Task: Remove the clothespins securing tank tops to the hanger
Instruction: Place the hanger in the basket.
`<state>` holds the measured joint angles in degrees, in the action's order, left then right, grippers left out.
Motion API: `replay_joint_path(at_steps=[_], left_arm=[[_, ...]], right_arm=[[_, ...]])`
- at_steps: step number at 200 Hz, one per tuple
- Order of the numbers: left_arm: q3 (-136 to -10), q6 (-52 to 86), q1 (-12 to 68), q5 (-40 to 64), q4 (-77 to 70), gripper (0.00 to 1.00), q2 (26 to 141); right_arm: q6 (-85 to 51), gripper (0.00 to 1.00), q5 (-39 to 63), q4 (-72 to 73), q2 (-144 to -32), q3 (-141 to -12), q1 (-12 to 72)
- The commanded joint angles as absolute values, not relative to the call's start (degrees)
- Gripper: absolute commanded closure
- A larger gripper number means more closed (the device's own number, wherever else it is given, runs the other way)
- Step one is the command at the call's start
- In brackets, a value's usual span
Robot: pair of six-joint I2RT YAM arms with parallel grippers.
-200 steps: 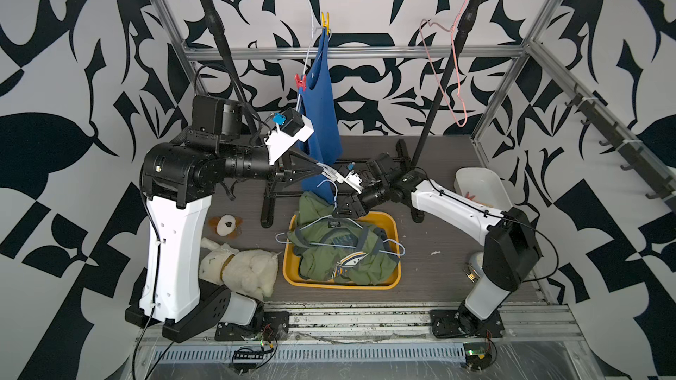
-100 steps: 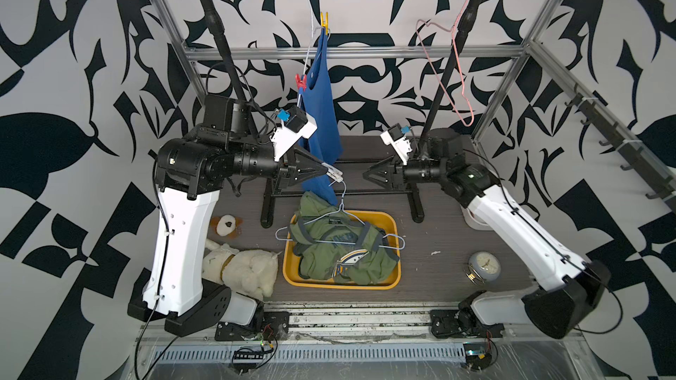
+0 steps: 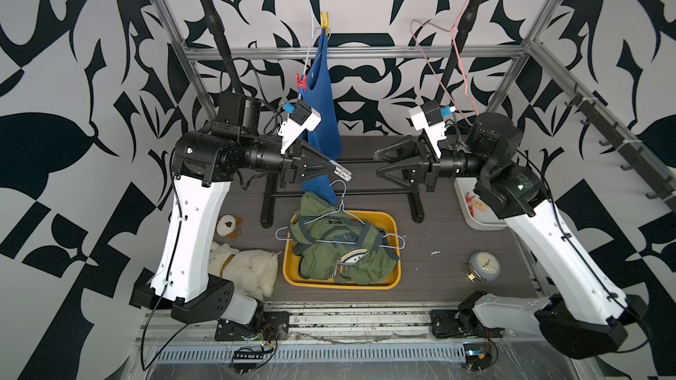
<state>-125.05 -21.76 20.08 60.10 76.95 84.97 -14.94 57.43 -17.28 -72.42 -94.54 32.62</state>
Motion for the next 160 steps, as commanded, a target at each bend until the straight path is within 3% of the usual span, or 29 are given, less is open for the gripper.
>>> replay_joint_path(at_steps=[1,160], left_arm=[[-124.23,-20.21,20.22,63.02,75.91,0.82,85.27],[-127.33,-19.90,20.27,62.60,75.26,0.80,86.77]], right_arm=[[-15.21,0.41,56.38,-16.47,-75.54,-97.94,33.98],[-15.34,0.41,56.08,-14.97,-79.04,-98.77,38.02]])
